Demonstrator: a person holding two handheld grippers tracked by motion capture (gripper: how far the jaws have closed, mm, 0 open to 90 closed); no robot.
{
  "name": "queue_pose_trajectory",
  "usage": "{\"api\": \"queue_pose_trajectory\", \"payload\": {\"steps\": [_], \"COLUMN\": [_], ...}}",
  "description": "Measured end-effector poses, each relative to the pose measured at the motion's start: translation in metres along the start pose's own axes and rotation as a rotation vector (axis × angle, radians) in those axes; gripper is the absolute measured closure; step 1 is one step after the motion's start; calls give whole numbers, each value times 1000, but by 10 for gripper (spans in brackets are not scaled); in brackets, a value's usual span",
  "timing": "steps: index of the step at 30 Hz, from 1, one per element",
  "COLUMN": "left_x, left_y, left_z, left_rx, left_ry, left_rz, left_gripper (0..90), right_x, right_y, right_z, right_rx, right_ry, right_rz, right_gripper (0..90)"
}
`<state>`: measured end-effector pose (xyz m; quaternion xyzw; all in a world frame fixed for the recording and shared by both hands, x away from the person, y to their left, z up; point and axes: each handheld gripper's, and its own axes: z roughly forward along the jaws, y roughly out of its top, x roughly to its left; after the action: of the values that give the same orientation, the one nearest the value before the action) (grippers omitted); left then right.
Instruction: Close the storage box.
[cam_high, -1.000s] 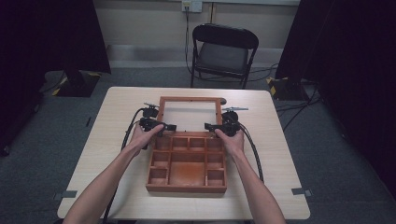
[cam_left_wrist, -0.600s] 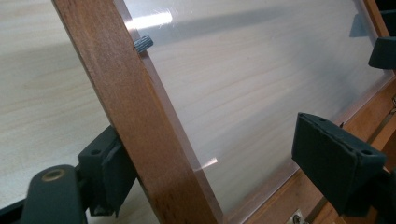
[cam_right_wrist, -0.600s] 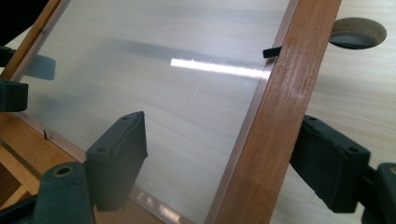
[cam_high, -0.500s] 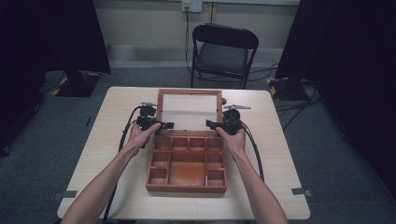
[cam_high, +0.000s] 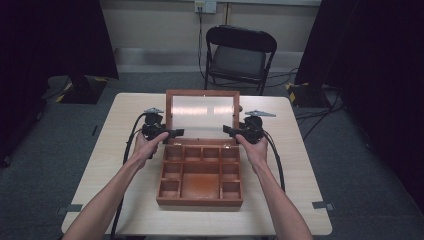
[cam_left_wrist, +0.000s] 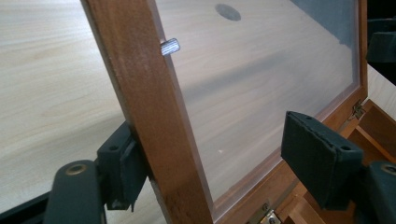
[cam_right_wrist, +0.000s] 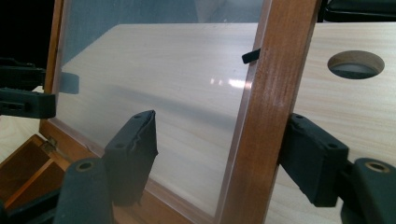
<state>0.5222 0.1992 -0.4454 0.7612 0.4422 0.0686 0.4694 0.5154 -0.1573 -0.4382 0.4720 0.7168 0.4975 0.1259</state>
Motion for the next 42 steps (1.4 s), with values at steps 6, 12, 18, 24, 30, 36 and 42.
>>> {"api": "queue_pose_trajectory", "payload": {"steps": [6,12,18,24,30,36,42], "left_x": [-6,-11,-19,-23,-32,-39,-39], "left_y": [1,3,3,3,7,5,2], "left_z": [-9,-17,-29,-39,-50,-55,-62], "left_rx": [-16,-30,-48,-59,-85,-85,-99], "left_ry": [-2,-9,-6,-18,-10,-22,-55], "left_rz": [25,33,44,78,122,153,136], "left_gripper": [276,293,292,304,380,389,397], "right_x": [2,6,11,16,25,29,29], "right_y": [0,1,1,1,2,0,-1], "right_z": [-10,-21,-27,-36,-45,-54,-60], "right_rx": [-21,-28,-29,-26,4,8,22], "right_ry": [30,51,61,80,81,97,116], "right_rz": [-2,-14,-39,-37,-37,-24,11], "right_gripper": [309,313,322,342,316,312,318]}}
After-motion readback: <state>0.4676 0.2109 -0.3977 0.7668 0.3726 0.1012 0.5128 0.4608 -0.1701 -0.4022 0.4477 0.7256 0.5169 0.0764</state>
